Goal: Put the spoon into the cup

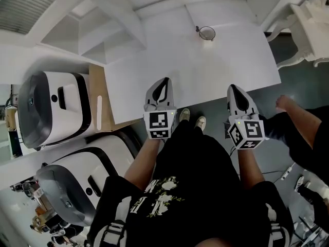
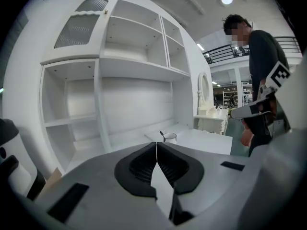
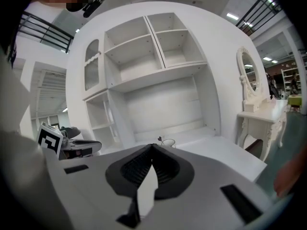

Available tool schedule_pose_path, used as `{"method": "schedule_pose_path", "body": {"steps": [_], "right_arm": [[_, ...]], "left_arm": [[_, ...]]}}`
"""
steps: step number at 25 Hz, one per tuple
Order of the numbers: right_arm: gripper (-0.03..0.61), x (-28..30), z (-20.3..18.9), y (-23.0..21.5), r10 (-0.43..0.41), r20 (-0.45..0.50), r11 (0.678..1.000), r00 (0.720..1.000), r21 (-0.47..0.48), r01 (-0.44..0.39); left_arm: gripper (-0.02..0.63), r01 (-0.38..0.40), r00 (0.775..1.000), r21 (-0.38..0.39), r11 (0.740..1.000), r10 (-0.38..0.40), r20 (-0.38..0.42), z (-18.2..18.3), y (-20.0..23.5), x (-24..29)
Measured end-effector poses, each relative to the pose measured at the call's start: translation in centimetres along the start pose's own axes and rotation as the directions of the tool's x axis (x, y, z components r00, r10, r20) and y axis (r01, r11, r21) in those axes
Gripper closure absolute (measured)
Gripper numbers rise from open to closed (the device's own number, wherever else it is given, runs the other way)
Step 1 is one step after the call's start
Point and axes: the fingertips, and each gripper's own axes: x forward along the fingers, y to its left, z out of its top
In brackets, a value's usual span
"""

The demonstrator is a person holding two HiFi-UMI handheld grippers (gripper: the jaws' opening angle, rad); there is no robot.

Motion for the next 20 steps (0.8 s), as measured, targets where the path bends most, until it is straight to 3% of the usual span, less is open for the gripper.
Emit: {"method": "schedule_pose_path", "body": {"steps": [20], "right_arm": [[0.517,1.1,0.0,3.3,-0.004,-0.016,0.999,1.0,-0.033,0.003]], "left_arm": [[0.603,0.092,0.995,0.012,0.996,-0.093,0.045,1.4,0.3,0.1]]}}
